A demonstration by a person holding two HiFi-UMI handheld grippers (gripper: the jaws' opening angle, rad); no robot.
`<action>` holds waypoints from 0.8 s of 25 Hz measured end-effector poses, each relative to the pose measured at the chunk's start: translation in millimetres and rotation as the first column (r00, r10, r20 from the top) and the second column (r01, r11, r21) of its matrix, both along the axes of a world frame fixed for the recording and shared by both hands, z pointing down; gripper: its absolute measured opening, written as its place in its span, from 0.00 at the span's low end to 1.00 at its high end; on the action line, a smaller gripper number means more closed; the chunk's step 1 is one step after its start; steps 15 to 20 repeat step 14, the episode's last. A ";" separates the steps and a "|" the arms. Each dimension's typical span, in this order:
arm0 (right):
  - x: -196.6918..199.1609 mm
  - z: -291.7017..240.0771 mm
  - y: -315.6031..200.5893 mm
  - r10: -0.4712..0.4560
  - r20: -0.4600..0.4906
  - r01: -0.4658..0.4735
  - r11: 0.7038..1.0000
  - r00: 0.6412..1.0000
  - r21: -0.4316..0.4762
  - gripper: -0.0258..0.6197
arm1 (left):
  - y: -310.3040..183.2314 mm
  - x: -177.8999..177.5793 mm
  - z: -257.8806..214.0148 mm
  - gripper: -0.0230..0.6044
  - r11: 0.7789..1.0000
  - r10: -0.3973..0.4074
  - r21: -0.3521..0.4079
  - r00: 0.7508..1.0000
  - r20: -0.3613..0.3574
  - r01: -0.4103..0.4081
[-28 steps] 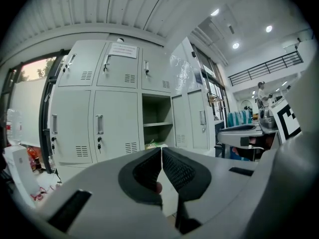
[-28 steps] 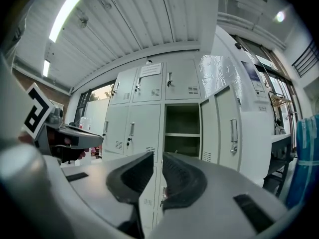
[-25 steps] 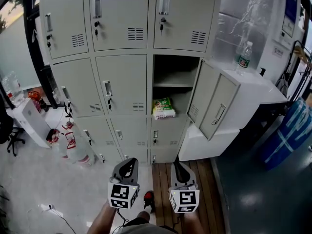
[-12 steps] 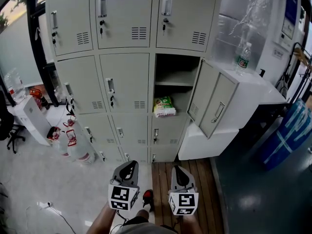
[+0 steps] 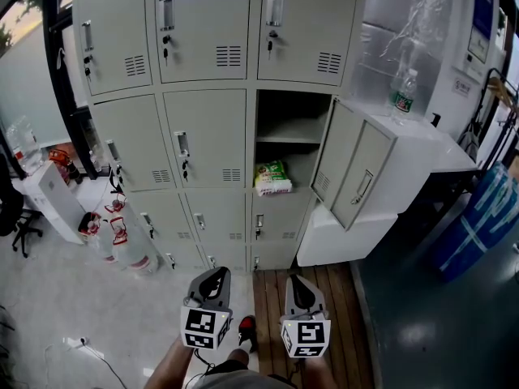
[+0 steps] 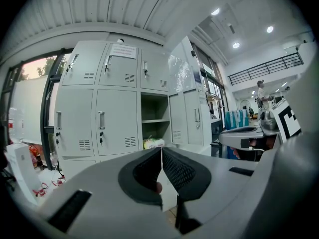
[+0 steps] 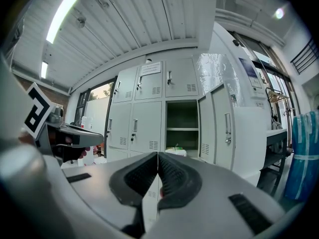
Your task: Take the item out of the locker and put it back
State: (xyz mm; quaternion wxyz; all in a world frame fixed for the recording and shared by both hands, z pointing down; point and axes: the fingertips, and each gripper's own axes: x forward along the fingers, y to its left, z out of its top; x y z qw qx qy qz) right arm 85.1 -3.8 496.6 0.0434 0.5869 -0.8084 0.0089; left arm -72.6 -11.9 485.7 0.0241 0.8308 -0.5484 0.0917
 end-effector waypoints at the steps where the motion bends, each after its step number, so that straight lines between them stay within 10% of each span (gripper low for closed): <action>1: -0.8 0.4 -0.3 -0.001 0.000 0.001 1.000 1.000 0.000 0.07 | -0.4 -0.4 0.3 0.08 1.000 0.000 -0.001 1.000 0.001 0.000; 20: -2.0 0.8 -5.4 -0.007 -0.009 0.007 1.000 1.000 -0.001 0.07 | -2.6 1.7 2.0 0.08 1.000 0.002 -0.010 1.000 0.002 -0.002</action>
